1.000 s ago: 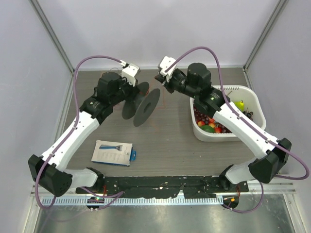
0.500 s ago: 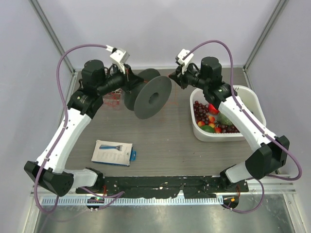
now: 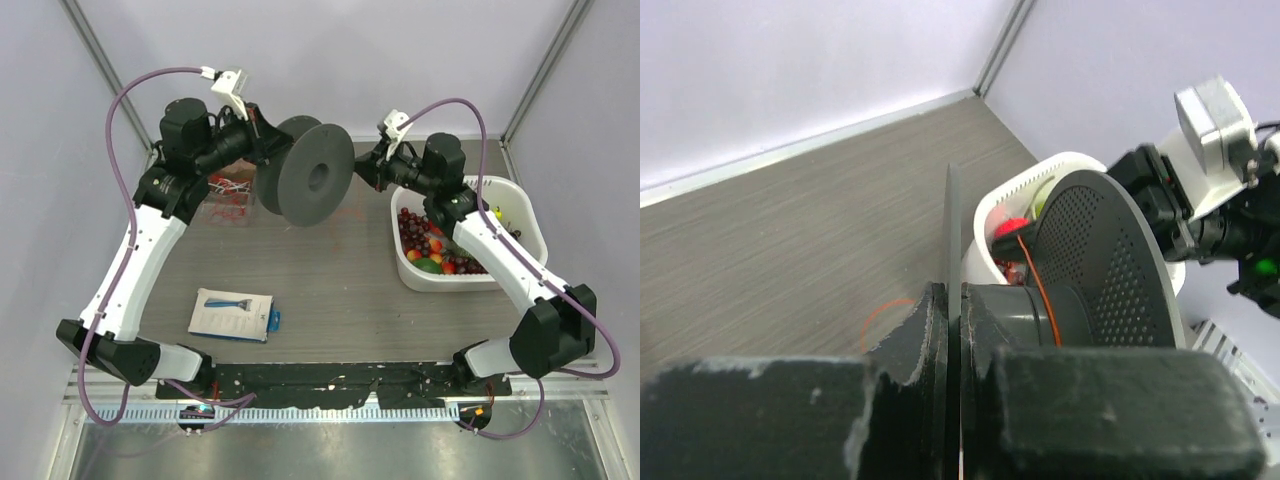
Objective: Wrap the cables
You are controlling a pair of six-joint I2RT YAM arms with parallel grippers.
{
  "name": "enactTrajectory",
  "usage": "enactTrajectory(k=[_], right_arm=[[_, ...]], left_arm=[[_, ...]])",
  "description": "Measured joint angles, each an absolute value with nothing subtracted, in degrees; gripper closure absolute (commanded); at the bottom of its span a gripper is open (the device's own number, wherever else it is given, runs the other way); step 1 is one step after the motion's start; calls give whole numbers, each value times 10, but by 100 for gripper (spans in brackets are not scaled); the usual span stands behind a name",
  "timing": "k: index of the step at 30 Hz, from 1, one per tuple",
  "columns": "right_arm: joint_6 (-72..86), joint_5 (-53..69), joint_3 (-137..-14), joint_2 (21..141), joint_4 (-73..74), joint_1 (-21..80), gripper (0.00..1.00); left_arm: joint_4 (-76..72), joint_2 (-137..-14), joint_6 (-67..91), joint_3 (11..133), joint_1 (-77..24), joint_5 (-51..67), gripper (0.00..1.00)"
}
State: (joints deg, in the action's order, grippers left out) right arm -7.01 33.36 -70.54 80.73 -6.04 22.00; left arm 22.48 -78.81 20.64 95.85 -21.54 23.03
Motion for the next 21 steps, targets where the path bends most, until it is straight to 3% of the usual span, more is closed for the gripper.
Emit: enactTrajectory(k=[2,4,6,9,21], right_arm=[[-58,336,-691,797,-72,220,70],[-47,337,-675,789,-72,219,48],[-39,335,-663,788,-70,218,38],[-33,329,-650,785,-67,217,32],[-12,310,-573,712,-64,216,25]], left_arm=[[232,-788,211,966,-216,223,100],[225,-790,219,977,-216,221,100],[216,-790,222,994,-215,222,100],[200,-790,223,1015,-215,225,100],[191,-808,224,1107,-215,207,100]])
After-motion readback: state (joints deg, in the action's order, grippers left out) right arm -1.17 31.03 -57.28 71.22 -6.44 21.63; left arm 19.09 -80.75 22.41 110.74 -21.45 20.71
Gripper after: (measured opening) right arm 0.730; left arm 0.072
